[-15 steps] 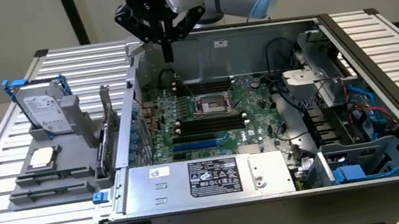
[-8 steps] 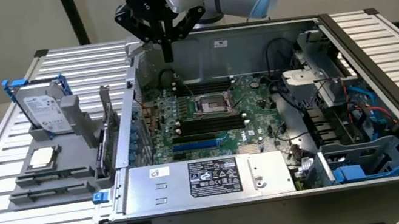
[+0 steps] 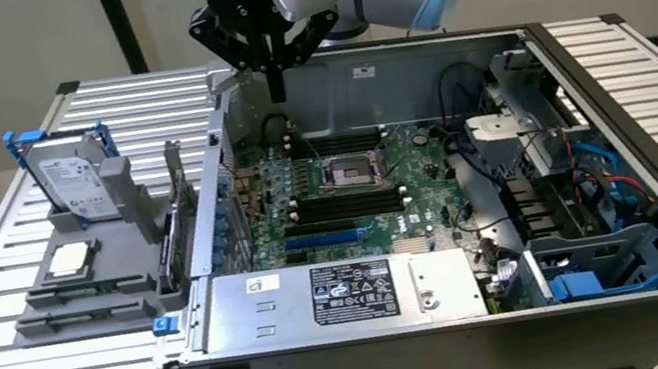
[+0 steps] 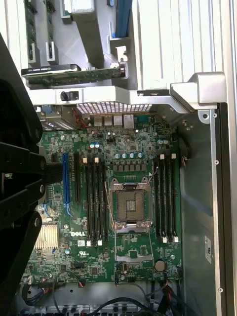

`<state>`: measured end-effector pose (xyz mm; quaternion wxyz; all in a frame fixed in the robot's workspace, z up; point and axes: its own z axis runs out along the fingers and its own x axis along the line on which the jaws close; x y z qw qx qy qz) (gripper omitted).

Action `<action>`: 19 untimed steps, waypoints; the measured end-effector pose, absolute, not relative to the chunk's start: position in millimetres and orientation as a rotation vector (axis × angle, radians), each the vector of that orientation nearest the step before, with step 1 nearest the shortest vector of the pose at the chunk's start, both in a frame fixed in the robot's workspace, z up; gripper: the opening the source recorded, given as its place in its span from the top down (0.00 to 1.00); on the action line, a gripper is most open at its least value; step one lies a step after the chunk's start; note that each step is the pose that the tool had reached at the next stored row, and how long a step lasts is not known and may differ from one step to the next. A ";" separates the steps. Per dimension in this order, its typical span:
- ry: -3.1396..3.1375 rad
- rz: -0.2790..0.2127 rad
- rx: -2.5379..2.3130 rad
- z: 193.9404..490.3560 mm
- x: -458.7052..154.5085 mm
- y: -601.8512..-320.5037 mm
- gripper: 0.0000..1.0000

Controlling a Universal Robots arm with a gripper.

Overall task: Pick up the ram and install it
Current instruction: 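Reach for the ram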

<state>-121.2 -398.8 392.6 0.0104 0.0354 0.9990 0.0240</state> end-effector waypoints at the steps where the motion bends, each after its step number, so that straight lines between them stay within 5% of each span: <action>1: 3.118 0.075 0.110 392.7 -121.9 -399.0 0.89; 19: 3.118 0.075 0.110 391.0 -202.2 -420.0 0.89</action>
